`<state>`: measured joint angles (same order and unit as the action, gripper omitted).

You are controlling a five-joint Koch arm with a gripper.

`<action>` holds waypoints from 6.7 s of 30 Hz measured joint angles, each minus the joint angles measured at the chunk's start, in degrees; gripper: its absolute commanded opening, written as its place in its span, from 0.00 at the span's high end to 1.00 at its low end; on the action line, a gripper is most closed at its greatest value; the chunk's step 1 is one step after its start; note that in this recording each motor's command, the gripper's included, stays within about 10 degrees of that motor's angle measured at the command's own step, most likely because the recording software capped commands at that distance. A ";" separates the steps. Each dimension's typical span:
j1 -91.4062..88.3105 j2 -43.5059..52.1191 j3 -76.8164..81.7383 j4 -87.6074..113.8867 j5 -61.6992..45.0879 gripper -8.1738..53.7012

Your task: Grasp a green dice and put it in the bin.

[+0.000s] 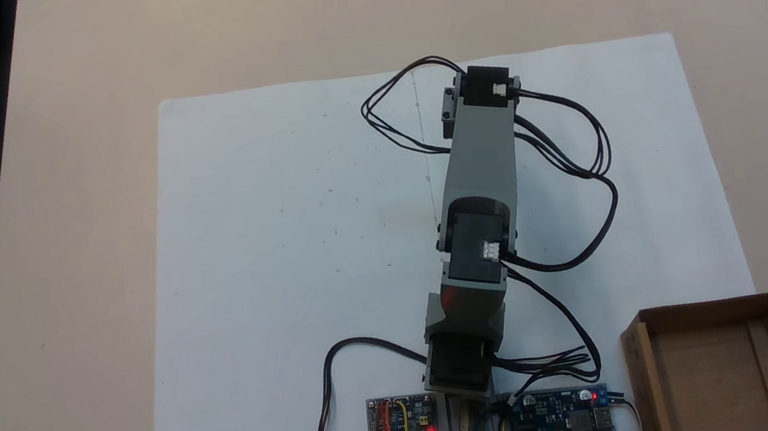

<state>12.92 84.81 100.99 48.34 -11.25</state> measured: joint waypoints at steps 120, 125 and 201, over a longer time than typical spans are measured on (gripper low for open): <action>12.57 5.27 -3.25 -15.21 7.73 0.67; 23.29 10.55 -10.28 -15.38 14.24 0.67; 45.53 20.39 -9.93 -44.03 15.82 0.16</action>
<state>58.45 105.21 91.05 4.31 4.57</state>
